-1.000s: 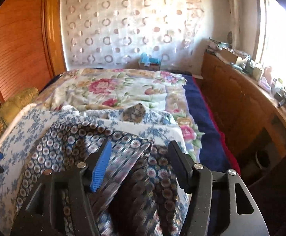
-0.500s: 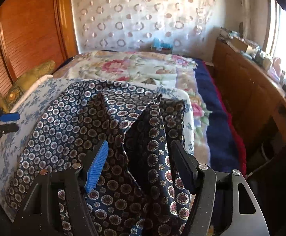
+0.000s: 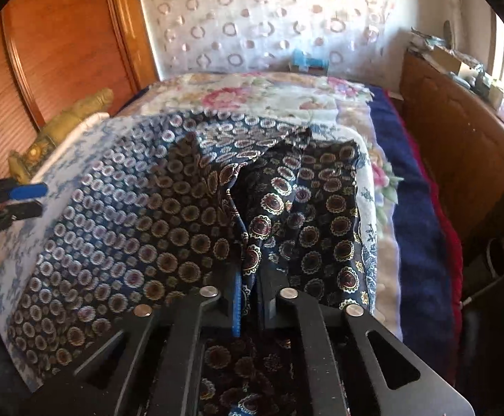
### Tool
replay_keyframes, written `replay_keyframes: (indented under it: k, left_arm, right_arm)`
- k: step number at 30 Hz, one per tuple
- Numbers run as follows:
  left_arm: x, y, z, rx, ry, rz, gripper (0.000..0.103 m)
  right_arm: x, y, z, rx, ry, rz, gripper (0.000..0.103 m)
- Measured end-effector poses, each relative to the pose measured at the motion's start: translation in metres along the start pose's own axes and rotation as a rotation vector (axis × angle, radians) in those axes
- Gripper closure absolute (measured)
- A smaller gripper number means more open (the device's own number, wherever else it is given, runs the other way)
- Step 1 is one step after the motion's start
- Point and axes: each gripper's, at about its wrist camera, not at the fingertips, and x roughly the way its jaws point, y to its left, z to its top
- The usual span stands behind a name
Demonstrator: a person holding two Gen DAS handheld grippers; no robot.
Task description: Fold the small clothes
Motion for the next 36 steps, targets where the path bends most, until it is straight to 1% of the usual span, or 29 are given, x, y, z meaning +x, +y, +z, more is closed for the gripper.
replay_keyframes:
  k: [1,2,3,4,6,8,9,10,11,12,13,14,15,17,20,23,25,28,30,31,32,33,34,35,36]
  left_arm:
    - [0.000,0.000,0.000,0.000,0.000,0.001,0.066]
    - [0.000,0.000,0.000,-0.001,-0.002,0.000,0.066]
    - [-0.001,0.000,0.000,-0.002,-0.003,-0.002,0.066]
    - [-0.001,0.000,0.000,-0.003,-0.004,-0.002,0.066]
    - [-0.001,0.001,0.000,-0.003,-0.003,0.000,0.066]
    - [-0.001,0.000,0.001,-0.004,-0.007,0.002,0.066]
    - [-0.001,0.001,0.001,-0.005,-0.009,0.003,0.066]
    - [-0.002,0.001,0.002,-0.009,-0.015,0.007,0.066]
    - [-0.003,0.001,0.002,-0.014,-0.020,0.010,0.066]
    - [-0.003,0.002,0.002,-0.018,-0.023,0.013,0.066]
    - [-0.004,0.002,0.002,-0.021,-0.024,0.015,0.066]
    - [-0.004,0.002,0.003,-0.025,-0.026,0.020,0.066]
    - [-0.004,0.003,0.003,-0.027,-0.027,0.022,0.066]
    - [-0.004,0.003,0.004,-0.031,-0.028,0.026,0.066]
    - [-0.003,0.003,0.004,-0.035,-0.029,0.029,0.066]
    - [-0.001,0.002,0.005,-0.035,-0.025,0.028,0.066]
    - [0.002,0.001,0.005,-0.035,-0.022,0.029,0.066]
    - [0.011,-0.005,0.004,-0.025,0.000,0.020,0.066]
    - [0.017,-0.009,0.002,-0.015,0.015,0.014,0.066]
    - [0.020,-0.011,0.002,-0.011,0.022,0.011,0.066]
    - [0.022,-0.012,0.001,-0.008,0.028,0.009,0.066]
    - [0.023,-0.015,0.000,-0.006,0.032,0.009,0.066]
    - [0.025,-0.015,0.000,-0.004,0.036,0.007,0.066]
    - [0.027,-0.016,0.000,-0.004,0.041,0.008,0.066]
    - [0.029,-0.017,-0.001,-0.004,0.044,0.010,0.066]
  right_arm:
    - [-0.003,0.000,0.000,0.006,-0.009,-0.006,0.101]
    - [-0.008,-0.001,0.000,0.017,-0.024,-0.031,0.101]
    - [-0.015,-0.006,-0.001,0.045,-0.035,-0.069,0.101]
    - [-0.020,-0.009,-0.001,0.073,-0.042,-0.075,0.101]
    - [-0.024,-0.013,-0.003,0.100,-0.032,-0.078,0.101]
    - [-0.023,-0.012,-0.004,0.097,-0.010,-0.104,0.100]
    - [-0.022,-0.011,-0.005,0.093,0.003,-0.116,0.096]
    - [-0.023,-0.009,-0.003,0.087,0.004,-0.123,0.089]
    - [-0.024,-0.008,-0.002,0.078,-0.002,-0.131,0.077]
    - [-0.028,-0.007,0.002,0.072,-0.020,-0.138,0.069]
    - [-0.031,-0.007,0.006,0.072,-0.041,-0.137,0.054]
    - [-0.036,-0.007,0.010,0.072,-0.067,-0.126,0.048]
    - [-0.040,-0.008,0.016,0.070,-0.089,-0.116,0.047]
    - [-0.041,-0.009,0.025,0.059,-0.103,-0.113,0.047]
    - [-0.033,-0.011,0.047,0.026,-0.102,-0.108,0.047]
    - [-0.007,-0.022,0.070,0.028,-0.057,-0.107,0.047]
    - [0.013,-0.033,0.079,0.043,-0.014,-0.081,0.047]
    - [0.039,-0.045,0.084,0.071,0.042,-0.070,0.047]
    - [0.057,-0.053,0.084,0.095,0.099,-0.012,0.047]
    - [0.062,-0.054,0.083,0.096,0.105,-0.018,0.047]
    - [0.063,-0.054,0.082,0.093,0.107,-0.027,0.055]
    - [0.065,-0.055,0.080,0.083,0.107,-0.020,0.065]
    - [0.066,-0.054,0.080,0.075,0.101,-0.011,0.088]
    - [0.065,-0.055,0.079,0.068,0.092,-0.015,0.098]
    - [0.061,-0.056,0.079,0.055,0.074,-0.025,0.099]
